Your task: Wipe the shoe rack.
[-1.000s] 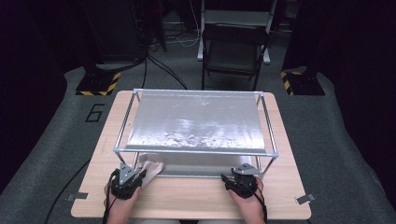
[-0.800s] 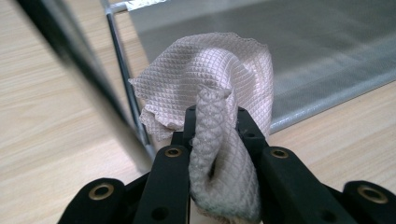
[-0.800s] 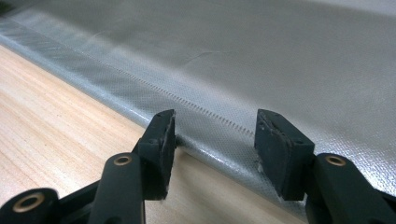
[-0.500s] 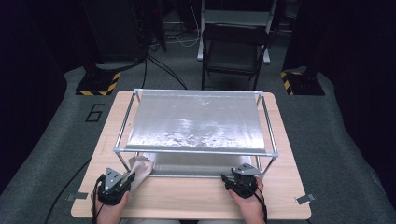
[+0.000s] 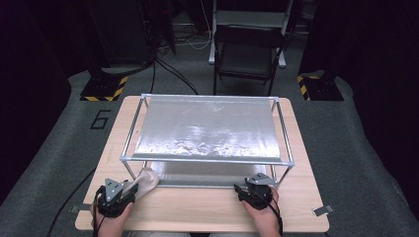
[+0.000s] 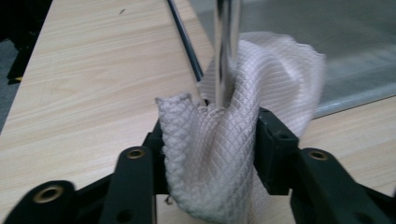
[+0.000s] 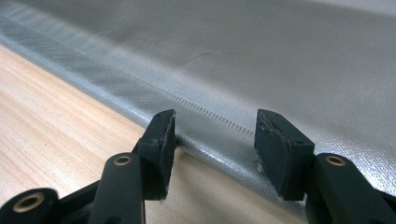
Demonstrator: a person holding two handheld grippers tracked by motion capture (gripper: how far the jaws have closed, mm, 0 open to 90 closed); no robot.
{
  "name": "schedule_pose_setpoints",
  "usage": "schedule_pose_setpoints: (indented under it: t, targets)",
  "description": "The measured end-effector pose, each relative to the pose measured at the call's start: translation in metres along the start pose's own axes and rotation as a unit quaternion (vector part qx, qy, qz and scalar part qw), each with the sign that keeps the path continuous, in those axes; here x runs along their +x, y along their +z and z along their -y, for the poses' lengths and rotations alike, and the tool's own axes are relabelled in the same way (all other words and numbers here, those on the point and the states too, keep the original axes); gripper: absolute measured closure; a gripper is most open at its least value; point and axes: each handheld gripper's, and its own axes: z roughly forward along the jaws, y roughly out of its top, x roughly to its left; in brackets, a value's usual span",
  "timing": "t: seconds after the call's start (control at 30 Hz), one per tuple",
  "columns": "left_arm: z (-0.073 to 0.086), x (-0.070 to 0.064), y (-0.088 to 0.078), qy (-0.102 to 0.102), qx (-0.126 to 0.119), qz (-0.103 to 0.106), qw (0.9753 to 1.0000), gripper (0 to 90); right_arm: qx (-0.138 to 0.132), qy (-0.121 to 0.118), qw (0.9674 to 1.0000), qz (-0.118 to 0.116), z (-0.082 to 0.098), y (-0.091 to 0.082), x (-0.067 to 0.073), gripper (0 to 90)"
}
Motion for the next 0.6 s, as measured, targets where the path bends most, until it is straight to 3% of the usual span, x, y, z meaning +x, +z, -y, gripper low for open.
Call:
schedule_pose_setpoints:
  t: [0.13, 0.2, 0.23, 0.27, 0.3, 0.37, 0.47, 0.6]
  targets:
    - [-0.001, 0.005, 0.001, -0.002, 0.003, -0.002, 1.0000, 51.1, 0.000, 0.000, 1.0000, 0.000, 0.000, 0.000, 0.000, 48.2]
    - [-0.001, 0.007, 0.001, -0.019, 0.001, 0.003, 0.9998, 46.9, 0.000, -0.001, 1.0000, 0.000, 0.000, 0.000, 0.000, 48.2]
    - [-0.001, 0.008, -0.002, -0.014, 0.006, 0.004, 0.9999, 45.4, 0.000, -0.001, 1.0000, 0.000, 0.000, 0.000, 0.000, 48.2]
    - [-0.001, 0.006, -0.002, -0.021, -0.007, -0.002, 0.9998, 44.1, 0.000, 0.000, 1.0000, 0.000, 0.000, 0.000, 0.000, 48.2]
    - [-0.001, 0.009, -0.006, -0.010, 0.005, -0.001, 0.9999, 42.6, 0.000, -0.001, 1.0000, 0.000, 0.000, 0.000, 0.000, 48.2]
    - [-0.002, 0.011, -0.010, -0.024, -0.010, -0.008, 0.9996, 40.2, 0.000, 0.000, 1.0000, 0.000, 0.000, 0.000, 0.000, 48.2]
    - [-0.006, 0.018, -0.019, -0.028, -0.013, -0.020, 0.9993, 38.6, 0.000, -0.001, 1.0000, 0.000, 0.000, 0.000, 0.000, 48.2]
    - [-0.007, 0.018, -0.024, -0.046, -0.020, -0.007, 0.9987, 39.4, 0.000, -0.001, 1.0000, 0.000, 0.000, 0.000, 0.000, 48.2]
